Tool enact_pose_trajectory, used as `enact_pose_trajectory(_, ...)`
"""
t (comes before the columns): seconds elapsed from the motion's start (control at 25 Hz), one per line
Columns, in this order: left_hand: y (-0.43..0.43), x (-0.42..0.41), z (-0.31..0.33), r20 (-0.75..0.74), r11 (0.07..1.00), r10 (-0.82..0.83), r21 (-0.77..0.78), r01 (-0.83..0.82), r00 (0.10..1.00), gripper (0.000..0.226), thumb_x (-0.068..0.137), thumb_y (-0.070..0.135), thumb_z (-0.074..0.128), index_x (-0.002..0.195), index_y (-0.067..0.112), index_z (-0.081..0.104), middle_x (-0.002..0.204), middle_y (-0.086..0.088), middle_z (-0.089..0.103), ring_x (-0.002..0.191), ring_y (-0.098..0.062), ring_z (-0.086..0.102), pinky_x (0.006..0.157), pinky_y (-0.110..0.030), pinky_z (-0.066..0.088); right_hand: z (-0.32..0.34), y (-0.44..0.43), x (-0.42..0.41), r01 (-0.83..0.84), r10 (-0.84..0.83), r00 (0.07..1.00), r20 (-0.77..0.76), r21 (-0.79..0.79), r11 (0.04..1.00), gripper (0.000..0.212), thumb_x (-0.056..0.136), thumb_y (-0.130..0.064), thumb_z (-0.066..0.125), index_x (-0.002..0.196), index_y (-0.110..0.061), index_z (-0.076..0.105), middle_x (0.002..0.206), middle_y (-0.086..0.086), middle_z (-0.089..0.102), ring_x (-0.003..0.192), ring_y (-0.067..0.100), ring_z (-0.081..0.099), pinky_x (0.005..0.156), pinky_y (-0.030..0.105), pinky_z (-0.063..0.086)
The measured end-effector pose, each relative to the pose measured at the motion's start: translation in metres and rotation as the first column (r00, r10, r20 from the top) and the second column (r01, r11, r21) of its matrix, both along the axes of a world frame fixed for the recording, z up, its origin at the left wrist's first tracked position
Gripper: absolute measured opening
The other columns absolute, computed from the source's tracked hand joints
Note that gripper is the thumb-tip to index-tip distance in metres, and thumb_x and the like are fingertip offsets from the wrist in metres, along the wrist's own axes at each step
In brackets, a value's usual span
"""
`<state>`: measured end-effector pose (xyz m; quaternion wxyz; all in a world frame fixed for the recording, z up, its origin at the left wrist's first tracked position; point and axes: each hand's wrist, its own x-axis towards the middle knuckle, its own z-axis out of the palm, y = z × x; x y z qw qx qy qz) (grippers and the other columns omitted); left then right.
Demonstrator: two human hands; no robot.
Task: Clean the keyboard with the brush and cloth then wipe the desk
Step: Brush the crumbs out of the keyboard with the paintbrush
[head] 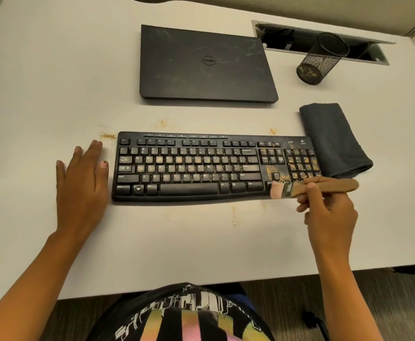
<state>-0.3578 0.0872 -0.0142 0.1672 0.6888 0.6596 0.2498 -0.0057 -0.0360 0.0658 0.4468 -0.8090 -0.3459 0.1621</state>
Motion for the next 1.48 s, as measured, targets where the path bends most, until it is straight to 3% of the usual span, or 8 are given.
enact_pose_trajectory(0.16,-0.005,0.033,0.023,0.004,0.995,-0.061,0.083,0.061,0.998,0.056,0.099,0.039,0.033,0.150,0.016,0.034,0.152,-0.008,0.041,0.147,-0.022,0.024,0.122,-0.042,0.003,-0.004,0.015,-0.008,-0.012,0.016,0.998,-0.061,0.063,0.998,0.024,0.100,-0.028,0.047,0.106,-0.013,0.064,0.082,0.002,0.069,0.065,0.011,0.064,0.051,0.016,0.049)
enact_pose_trajectory(0.36,-0.006,0.084,0.025,-0.211,0.968,-0.231,0.046,0.246,0.950,0.065,0.096,0.047,0.034,0.152,0.015,0.030,0.158,-0.003,0.030,0.149,-0.022,0.017,0.121,-0.046,-0.004,0.005,0.040,-0.020,-0.220,0.217,0.975,0.043,0.124,0.968,0.016,0.101,-0.025,0.047,0.105,-0.024,0.062,0.087,0.000,0.067,0.075,0.012,0.064,0.060,0.020,0.051)
enact_pose_trajectory(0.68,-0.010,0.120,0.005,-0.338,0.976,-0.214,-0.026,0.218,0.916,0.069,0.097,0.053,0.012,0.156,0.018,0.017,0.163,0.000,0.011,0.151,-0.018,0.003,0.119,-0.047,-0.008,0.023,0.100,-0.021,-0.393,0.415,0.897,0.155,-0.153,0.907,0.032,0.104,-0.026,0.038,0.079,-0.013,0.054,0.065,-0.009,0.054,0.056,0.007,0.054,0.053,0.013,0.044)
enact_pose_trajectory(0.84,-0.013,0.121,0.003,-0.366,0.979,-0.195,-0.011,0.205,0.910,0.064,0.100,0.048,0.014,0.156,0.016,0.020,0.163,-0.001,0.015,0.151,-0.019,0.008,0.121,-0.049,-0.001,0.032,0.078,-0.009,-0.510,0.556,0.830,0.045,-0.342,0.789,0.040,0.102,-0.024,0.039,0.081,0.001,0.061,0.069,0.015,0.065,0.062,0.028,0.065,0.058,0.041,0.055)
enact_pose_trajectory(1.08,-0.012,0.122,0.003,-0.365,0.980,-0.184,0.002,0.198,0.913,0.062,0.102,0.046,0.015,0.155,0.016,0.022,0.162,-0.001,0.017,0.150,-0.019,0.011,0.121,-0.046,-0.001,0.034,0.097,-0.011,-0.396,0.399,0.917,-0.005,-0.147,0.906,0.039,0.104,-0.026,0.038,0.084,-0.002,0.062,0.066,0.007,0.064,0.054,0.016,0.061,0.051,0.029,0.053)
enact_pose_trajectory(1.2,-0.013,0.122,0.002,-0.366,0.981,-0.181,0.002,0.196,0.913,0.061,0.102,0.045,0.016,0.155,0.016,0.022,0.162,-0.001,0.018,0.150,-0.019,0.011,0.121,-0.046,0.000,0.036,0.090,-0.017,-0.518,0.568,0.823,0.018,-0.387,0.763,0.041,0.103,-0.024,0.036,0.077,-0.002,0.058,0.062,0.009,0.063,0.054,0.013,0.065,0.052,0.026,0.054)
enact_pose_trajectory(1.28,-0.013,0.123,0.002,-0.363,0.981,-0.175,0.008,0.191,0.915,0.060,0.102,0.045,0.016,0.155,0.016,0.023,0.162,-0.001,0.018,0.150,-0.019,0.012,0.121,-0.047,0.001,0.036,0.076,-0.014,-0.537,0.605,0.796,-0.012,-0.474,0.698,0.041,0.102,-0.024,0.038,0.078,0.000,0.060,0.067,0.013,0.065,0.061,0.021,0.067,0.058,0.040,0.057)
enact_pose_trajectory(1.48,-0.013,0.122,0.005,-0.326,0.980,-0.190,-0.003,0.200,0.926,0.062,0.101,0.047,0.016,0.155,0.018,0.021,0.162,0.000,0.018,0.150,-0.018,0.011,0.121,-0.045,-0.002,0.039,0.083,-0.022,-0.481,0.490,0.872,0.016,-0.167,0.861,0.034,0.102,-0.027,0.043,0.085,-0.007,0.065,0.065,0.001,0.062,0.058,0.018,0.061,0.055,0.029,0.052)
